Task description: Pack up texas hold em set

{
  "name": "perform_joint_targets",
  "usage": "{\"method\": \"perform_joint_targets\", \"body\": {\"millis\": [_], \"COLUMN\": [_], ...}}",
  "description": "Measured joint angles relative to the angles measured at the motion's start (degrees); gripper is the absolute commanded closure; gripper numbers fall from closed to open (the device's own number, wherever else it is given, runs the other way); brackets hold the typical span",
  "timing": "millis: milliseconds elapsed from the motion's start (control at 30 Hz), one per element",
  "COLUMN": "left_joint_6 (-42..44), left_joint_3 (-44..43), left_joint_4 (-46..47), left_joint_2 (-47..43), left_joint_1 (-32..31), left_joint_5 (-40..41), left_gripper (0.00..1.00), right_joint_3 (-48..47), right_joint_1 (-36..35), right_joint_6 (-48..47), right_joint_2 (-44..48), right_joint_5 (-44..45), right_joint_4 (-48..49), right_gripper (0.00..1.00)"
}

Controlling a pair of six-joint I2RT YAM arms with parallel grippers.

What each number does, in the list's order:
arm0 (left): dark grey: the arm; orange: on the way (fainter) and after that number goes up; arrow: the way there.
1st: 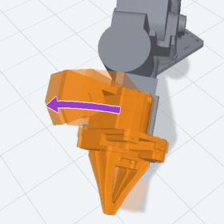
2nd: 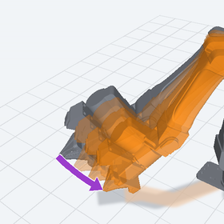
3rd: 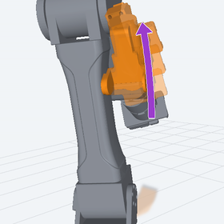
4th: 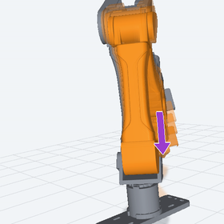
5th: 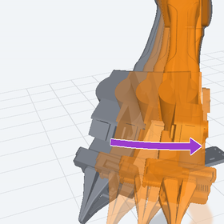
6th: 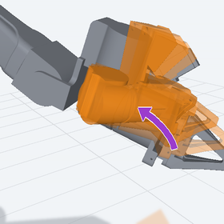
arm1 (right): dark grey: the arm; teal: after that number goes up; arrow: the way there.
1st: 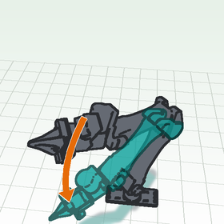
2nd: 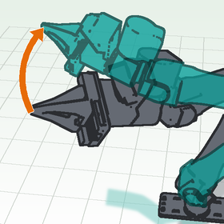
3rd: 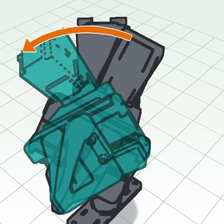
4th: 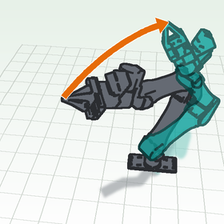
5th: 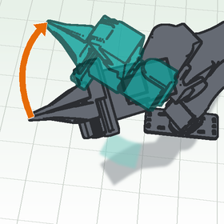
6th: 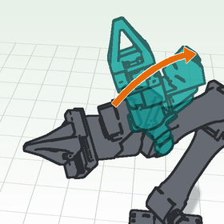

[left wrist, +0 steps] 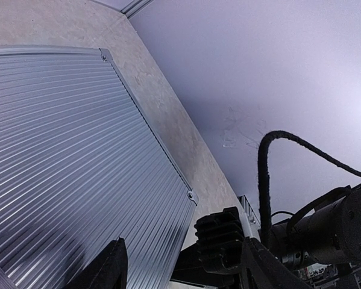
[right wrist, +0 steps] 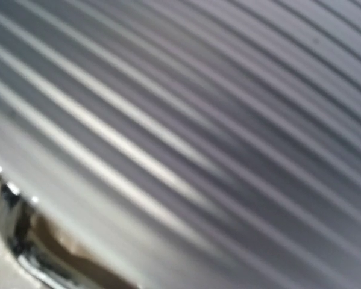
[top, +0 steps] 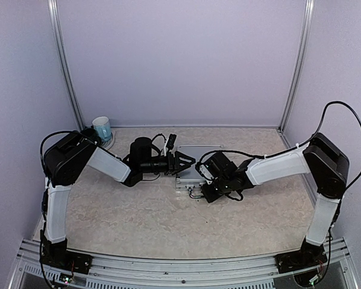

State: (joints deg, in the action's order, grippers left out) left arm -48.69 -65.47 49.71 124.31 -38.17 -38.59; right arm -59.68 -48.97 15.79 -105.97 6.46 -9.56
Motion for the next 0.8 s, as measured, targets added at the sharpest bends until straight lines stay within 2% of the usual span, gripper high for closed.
{"method": "perform_joint_targets", "body": {"millis": [500, 567, 600, 633, 667, 700, 767, 800], "left_joint_6": [-0.02, -0.04, -0.13, -0.15, -0.28, -0.2, 0.04, 0.04], "left_joint_3": [0.44, 1.33, 2.01, 2.51, 3.17, 3.67, 5.42, 6.12], "left_joint_4": [-0.15, -0.57, -0.9, -1.31, -1.6, -2.51, -4.37, -5.42], "left_joint_2": [-0.26, -0.98, -1.49, -1.99, -2.71, -3.63, -5.99, -7.13], "left_joint_1": [0.26, 0.5, 0.63, 0.79, 0.94, 1.05, 1.4, 1.53], "left_joint_5": [0.04, 0.11, 0.09, 0.11, 0.11, 0.37, 0.81, 1.16], "left_gripper": [0.35, 0.31, 0.25, 0.2, 0.13, 0.03, 0.01, 0.01], "right_joint_3": [-1.6, -1.55, -1.46, -1.16, -0.81, -0.24, 0.09, 0.07], "right_joint_1": [-0.31, -0.39, -0.46, -0.52, -0.57, -0.63, -0.68, -0.74], "right_joint_6": [-1.25, -1.22, -1.22, -1.2, -1.2, -1.18, -0.92, -0.59], "right_joint_2": [-1.6, -0.81, 0.11, 1.79, 3.8, 7.15, 13.4, 17.18], "right_joint_5": [1.51, 1.33, 1.18, 0.79, 0.46, 0.11, 0.0, 0.04], "right_joint_4": [-0.9, -1.79, -2.4, -3.15, -3.82, -4.66, -6.08, -6.6], "right_gripper": [1.0, 1.0, 1.0, 0.97, 0.87, 0.71, 0.44, 0.34]}}
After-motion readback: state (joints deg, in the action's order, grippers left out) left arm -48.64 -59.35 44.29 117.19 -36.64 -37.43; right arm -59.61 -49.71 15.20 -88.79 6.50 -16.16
